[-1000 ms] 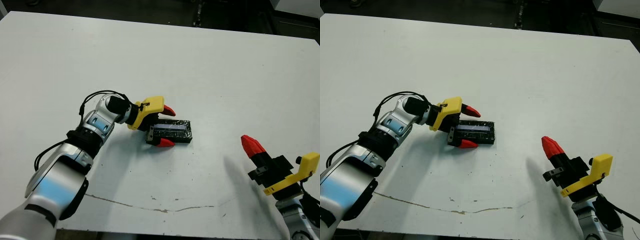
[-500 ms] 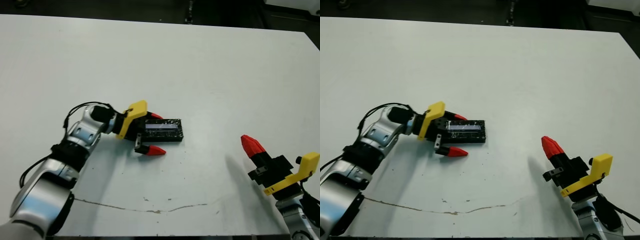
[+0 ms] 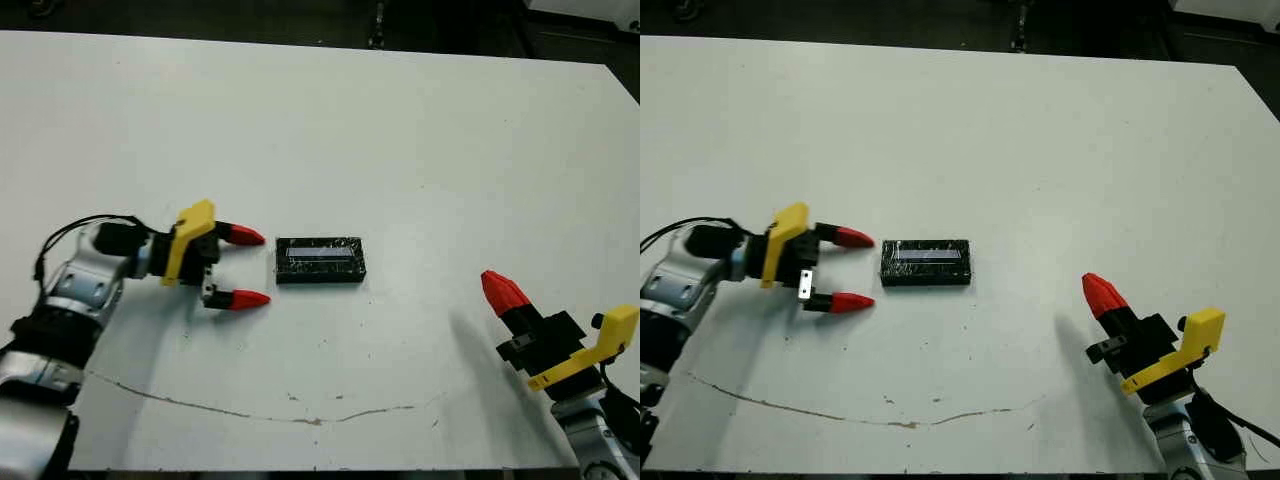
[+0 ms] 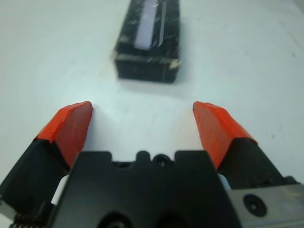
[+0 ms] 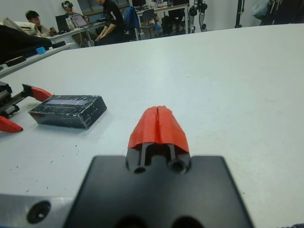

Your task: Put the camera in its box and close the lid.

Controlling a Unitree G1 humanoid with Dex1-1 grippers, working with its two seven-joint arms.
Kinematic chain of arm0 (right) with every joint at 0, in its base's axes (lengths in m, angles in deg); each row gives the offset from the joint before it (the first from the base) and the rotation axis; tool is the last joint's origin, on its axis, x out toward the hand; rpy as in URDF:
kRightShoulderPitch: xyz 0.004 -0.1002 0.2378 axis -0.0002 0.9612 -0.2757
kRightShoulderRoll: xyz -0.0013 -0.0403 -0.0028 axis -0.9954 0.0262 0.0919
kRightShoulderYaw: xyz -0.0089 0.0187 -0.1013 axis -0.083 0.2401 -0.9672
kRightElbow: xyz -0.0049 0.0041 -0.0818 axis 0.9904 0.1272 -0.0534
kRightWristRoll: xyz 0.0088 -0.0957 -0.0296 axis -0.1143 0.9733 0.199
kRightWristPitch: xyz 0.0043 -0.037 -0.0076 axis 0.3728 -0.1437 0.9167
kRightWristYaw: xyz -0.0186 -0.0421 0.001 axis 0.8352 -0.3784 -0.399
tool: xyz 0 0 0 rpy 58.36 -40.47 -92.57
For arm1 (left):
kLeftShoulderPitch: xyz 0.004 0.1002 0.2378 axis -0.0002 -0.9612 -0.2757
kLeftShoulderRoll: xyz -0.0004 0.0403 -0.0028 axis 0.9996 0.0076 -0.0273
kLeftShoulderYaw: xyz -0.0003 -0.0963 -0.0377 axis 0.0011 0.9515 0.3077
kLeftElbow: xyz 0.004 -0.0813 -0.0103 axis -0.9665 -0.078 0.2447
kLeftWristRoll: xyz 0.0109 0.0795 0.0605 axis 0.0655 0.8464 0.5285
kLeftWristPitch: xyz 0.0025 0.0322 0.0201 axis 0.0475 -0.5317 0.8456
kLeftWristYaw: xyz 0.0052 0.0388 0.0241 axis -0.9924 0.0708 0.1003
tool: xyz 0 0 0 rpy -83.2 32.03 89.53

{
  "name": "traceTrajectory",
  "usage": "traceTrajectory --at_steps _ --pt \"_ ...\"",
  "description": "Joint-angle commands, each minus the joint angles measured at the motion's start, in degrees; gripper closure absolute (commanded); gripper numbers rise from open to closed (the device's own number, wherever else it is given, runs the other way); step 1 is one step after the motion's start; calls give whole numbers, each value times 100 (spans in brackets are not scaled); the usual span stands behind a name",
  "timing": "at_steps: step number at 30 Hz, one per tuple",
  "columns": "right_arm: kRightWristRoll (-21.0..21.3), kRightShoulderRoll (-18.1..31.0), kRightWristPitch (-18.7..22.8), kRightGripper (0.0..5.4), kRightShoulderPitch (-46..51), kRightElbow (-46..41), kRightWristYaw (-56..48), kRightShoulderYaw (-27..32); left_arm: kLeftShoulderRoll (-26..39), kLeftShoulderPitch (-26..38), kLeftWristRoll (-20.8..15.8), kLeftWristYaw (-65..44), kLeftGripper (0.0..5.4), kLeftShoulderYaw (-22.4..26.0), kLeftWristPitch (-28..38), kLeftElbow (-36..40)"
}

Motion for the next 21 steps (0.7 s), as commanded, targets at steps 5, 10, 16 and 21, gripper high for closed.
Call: traceTrajectory --at_steps 5,10,16,21 --pt "-25 83 32 540 63 -19 -32 35 453 -857 -160 714 1 658 -502 632" --pt "-64 83 78 540 26 5 -33 14 -302 -2108 -1109 2654 34 1930 -1597 2916" --pt "-100 -27 30 540 -78 63 -8 -49 -1475 -3050 -1569 4044 123 2320 -1112 4458" --pt "-25 -201 106 540 -151 -20 313 -111 -2227 -3541 -1431 4671 197 2075 -458 4881"
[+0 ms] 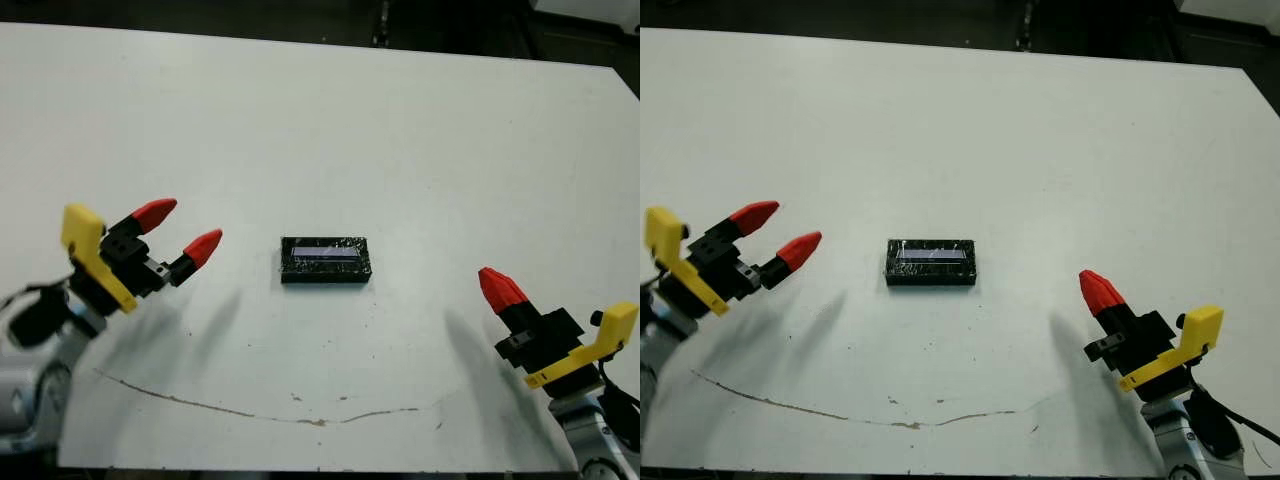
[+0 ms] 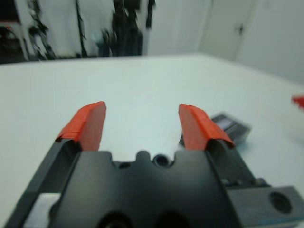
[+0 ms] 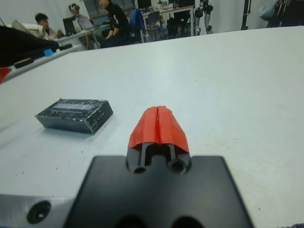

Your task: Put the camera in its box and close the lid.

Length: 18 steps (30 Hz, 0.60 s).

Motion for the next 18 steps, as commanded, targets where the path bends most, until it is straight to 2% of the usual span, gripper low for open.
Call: traceTrajectory --at_steps 1,4,7,9,18 --pt "68 -88 106 540 0 -71 280 -63 -449 -380 269 376 215 -228 549 127" --pt "109 -164 145 540 -15 -136 503 -138 -899 -614 417 556 261 -485 1126 -38" --pt "144 -224 282 540 17 -293 787 -216 -1366 -845 872 872 305 -805 1862 -327" --pt "159 -256 260 540 10 -306 817 -250 -1585 -963 1058 1066 341 -993 2106 -492" --pt "163 -255 379 540 -13 -389 993 -318 -1563 -898 1290 1334 473 -1204 2295 -658"
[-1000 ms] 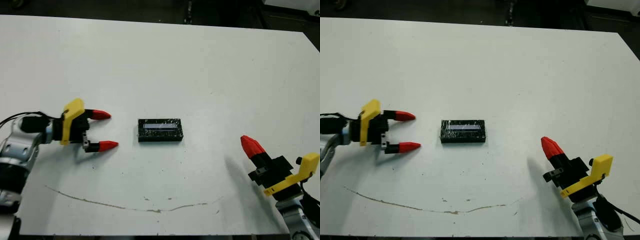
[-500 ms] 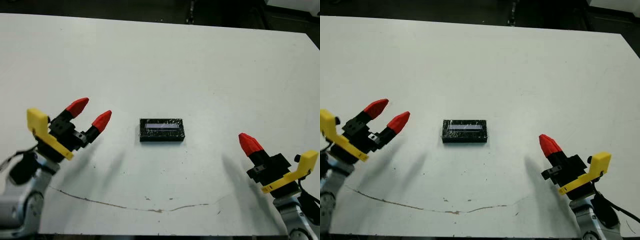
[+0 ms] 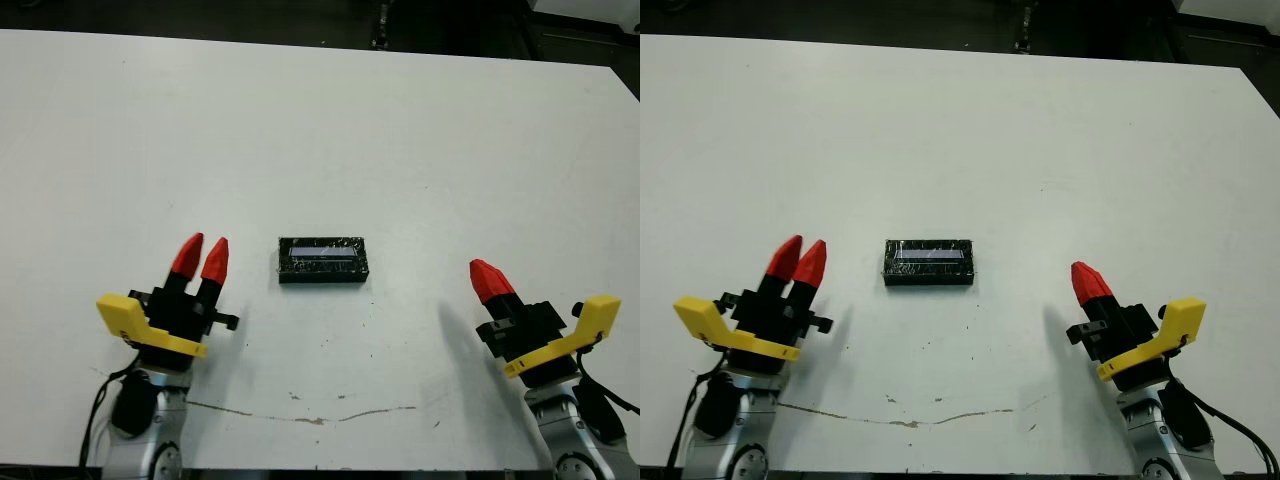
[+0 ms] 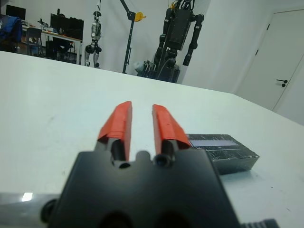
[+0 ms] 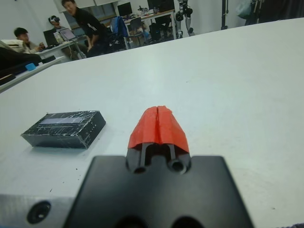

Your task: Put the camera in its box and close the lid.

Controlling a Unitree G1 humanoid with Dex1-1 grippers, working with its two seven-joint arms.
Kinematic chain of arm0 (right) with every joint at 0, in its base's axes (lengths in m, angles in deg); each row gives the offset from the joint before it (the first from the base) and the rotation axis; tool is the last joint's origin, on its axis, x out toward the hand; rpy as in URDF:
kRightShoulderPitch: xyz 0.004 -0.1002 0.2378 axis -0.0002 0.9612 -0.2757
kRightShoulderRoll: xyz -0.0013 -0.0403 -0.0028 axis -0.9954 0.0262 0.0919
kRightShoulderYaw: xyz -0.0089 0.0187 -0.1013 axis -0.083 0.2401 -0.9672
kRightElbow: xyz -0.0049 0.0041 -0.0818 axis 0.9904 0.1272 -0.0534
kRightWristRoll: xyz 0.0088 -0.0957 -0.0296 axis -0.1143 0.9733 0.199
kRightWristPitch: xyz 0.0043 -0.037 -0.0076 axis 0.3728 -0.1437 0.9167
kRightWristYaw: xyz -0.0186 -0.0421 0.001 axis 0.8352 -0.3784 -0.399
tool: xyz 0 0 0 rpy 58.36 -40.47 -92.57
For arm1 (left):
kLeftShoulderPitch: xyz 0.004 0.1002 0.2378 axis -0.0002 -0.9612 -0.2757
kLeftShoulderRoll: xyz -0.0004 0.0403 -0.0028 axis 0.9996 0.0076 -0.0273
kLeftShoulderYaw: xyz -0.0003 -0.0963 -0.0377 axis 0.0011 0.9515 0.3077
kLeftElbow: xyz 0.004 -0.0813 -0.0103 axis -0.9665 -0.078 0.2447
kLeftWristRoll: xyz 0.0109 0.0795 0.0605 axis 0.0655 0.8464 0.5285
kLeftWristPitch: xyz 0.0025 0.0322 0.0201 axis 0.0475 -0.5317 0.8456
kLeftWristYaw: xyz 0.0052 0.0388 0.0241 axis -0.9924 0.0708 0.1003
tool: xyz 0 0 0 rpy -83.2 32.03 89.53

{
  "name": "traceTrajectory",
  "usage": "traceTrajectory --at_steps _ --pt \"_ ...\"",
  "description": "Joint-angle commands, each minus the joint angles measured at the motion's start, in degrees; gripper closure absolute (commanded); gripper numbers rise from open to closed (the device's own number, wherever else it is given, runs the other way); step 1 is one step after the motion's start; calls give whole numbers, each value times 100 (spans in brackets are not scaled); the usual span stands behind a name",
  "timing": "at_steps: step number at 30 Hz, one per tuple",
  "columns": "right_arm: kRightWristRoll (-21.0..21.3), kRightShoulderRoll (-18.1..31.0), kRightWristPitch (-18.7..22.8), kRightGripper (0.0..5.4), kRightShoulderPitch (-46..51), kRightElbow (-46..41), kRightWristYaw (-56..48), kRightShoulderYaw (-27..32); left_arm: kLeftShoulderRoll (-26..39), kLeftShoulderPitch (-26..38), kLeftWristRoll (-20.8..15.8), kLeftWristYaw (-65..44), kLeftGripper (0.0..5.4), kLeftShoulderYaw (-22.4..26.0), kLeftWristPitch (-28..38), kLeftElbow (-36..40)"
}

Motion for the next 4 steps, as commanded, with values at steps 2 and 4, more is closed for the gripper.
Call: traceTrajectory --at_steps 2,4 --pt "5 24 176 540 24 -81 120 -9 74 19 116 157 504 -16 62 -49" --pt "12 20 213 540 12 -107 161 -26 105 35 105 178 537 -10 64 -47"
